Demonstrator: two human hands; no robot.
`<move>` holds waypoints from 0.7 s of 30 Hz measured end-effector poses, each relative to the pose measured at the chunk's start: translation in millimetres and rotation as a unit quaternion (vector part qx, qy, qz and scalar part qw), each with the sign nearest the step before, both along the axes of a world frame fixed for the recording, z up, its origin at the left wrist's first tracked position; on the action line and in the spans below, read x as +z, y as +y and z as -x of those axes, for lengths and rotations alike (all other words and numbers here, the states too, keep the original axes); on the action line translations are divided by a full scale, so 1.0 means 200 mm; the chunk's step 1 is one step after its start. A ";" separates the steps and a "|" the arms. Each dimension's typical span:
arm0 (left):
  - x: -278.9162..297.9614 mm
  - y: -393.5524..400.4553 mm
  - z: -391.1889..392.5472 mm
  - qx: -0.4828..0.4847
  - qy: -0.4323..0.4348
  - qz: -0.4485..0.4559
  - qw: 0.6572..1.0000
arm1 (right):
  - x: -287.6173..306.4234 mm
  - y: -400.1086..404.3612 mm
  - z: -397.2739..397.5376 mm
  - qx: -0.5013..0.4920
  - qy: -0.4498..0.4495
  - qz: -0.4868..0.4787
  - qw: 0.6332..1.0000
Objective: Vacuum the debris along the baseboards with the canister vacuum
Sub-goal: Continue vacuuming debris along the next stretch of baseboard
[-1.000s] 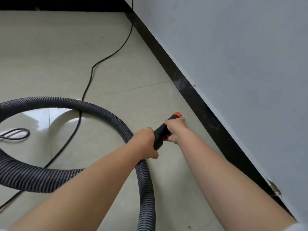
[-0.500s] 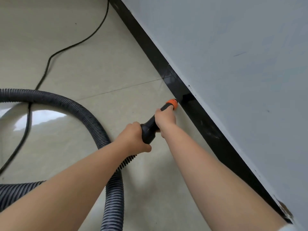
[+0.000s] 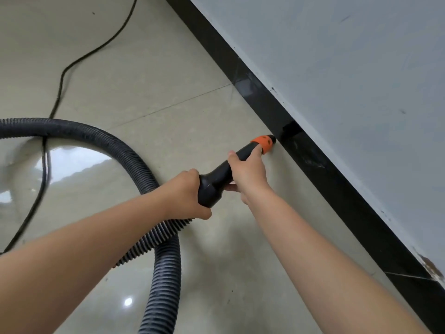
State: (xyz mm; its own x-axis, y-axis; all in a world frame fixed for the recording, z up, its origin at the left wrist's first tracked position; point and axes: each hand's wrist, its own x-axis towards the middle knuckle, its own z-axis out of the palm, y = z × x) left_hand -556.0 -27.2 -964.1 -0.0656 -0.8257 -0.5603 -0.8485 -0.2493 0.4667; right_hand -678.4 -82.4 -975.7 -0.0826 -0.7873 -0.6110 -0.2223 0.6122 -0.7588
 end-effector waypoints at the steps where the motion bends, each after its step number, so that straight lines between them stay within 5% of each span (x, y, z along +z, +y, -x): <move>1: 0.00 0.00 0.00 0.009 -0.008 0.004 1.000 | 0.00 -0.01 -0.02 0.008 0.003 -0.004 1.000; 9: -0.02 -0.03 -0.05 0.060 -0.071 0.058 0.994 | 0.07 -0.14 -0.17 0.062 0.017 -0.022 0.998; 21: -0.01 0.36 0.22 -0.125 -0.054 0.005 0.991 | 0.03 0.44 0.22 -0.111 0.019 -0.070 0.991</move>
